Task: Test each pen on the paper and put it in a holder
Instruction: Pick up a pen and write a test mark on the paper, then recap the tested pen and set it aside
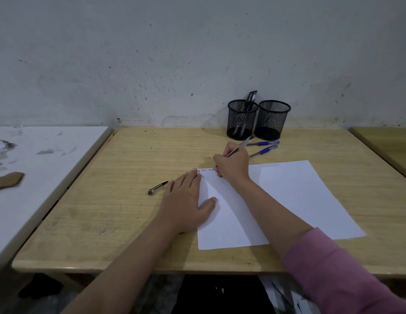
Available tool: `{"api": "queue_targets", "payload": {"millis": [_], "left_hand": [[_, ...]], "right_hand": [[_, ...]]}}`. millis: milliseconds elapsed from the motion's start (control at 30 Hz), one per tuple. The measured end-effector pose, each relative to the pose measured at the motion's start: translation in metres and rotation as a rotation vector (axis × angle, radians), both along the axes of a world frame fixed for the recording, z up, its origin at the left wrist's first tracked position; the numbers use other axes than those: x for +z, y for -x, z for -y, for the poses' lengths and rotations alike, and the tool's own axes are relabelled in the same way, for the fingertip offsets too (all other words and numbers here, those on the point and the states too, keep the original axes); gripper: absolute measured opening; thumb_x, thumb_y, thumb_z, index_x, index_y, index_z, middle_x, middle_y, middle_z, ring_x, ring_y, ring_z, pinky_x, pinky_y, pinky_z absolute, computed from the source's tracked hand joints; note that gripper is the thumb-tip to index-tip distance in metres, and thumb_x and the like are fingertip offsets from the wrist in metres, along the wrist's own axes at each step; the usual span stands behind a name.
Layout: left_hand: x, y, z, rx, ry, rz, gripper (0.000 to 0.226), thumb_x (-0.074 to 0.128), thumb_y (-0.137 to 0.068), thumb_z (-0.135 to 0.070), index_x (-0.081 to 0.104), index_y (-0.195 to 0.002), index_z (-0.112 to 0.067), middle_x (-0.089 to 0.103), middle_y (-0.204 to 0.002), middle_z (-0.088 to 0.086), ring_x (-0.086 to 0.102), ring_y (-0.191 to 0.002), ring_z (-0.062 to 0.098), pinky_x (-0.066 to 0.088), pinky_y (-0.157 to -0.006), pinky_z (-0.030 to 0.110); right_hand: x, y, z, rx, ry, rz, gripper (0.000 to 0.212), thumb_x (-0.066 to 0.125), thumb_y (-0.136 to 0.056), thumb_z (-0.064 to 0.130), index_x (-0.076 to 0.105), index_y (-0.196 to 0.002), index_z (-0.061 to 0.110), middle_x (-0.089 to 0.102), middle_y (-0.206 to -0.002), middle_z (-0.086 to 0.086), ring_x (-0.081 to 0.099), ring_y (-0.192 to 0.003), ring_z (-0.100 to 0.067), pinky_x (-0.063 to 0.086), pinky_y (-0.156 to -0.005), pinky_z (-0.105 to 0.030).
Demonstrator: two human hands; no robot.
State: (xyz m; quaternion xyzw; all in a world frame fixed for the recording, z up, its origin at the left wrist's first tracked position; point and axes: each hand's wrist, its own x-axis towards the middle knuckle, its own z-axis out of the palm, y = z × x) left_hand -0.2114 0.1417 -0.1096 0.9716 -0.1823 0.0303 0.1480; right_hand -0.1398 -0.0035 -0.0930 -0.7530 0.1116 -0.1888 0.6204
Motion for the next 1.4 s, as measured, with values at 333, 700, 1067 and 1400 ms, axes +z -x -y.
{"api": "queue_targets", "payload": {"millis": [333,700,1067,1400], "left_hand": [[0.001,0.001,0.000,-0.005,0.008,-0.005,0.098,0.008,-0.066,-0.071,0.014,-0.147,-0.017,0.010,-0.158,-0.005,0.008,-0.144,0.014,0.006,-0.117,0.040],[0.016,0.012,-0.023,0.244,0.357,0.354,0.050,0.059,-0.085,-0.030,0.047,-0.130,-0.011,0.052,-0.134,0.008,0.047,-0.122,0.026,0.036,-0.105,0.045],[0.035,0.018,-0.054,0.383,0.523,0.113,0.012,0.061,-0.084,-0.017,0.070,-0.093,-0.017,0.067,-0.099,0.003,0.060,-0.085,0.019,0.048,-0.077,0.033],[0.082,0.048,-0.026,0.125,0.802,0.157,0.010,0.065,-0.083,-0.010,0.071,-0.089,-0.013,0.067,-0.083,-0.009,0.058,-0.075,0.000,0.036,-0.061,-0.001]], "right_hand": [[0.005,0.000,0.003,-0.097,-0.260,-0.016,0.027,0.067,-0.080,0.008,0.043,-0.067,0.012,0.060,-0.051,-0.010,0.058,-0.036,-0.016,0.049,-0.042,-0.024],[0.034,0.042,-0.006,0.155,-0.559,-0.126,0.013,0.075,-0.079,0.015,0.062,-0.078,0.015,0.058,-0.071,-0.001,0.054,-0.066,-0.011,0.051,-0.058,-0.028],[0.047,0.097,-0.014,0.169,-0.289,-0.127,0.017,0.063,-0.089,0.027,0.065,-0.080,0.012,0.063,-0.073,0.001,0.055,-0.067,-0.009,0.050,-0.060,-0.026],[0.072,0.123,-0.015,0.215,-0.247,-0.010,0.023,0.061,-0.090,0.024,0.068,-0.099,0.004,0.065,-0.074,0.001,0.057,-0.069,-0.007,0.048,-0.060,-0.025]]}}
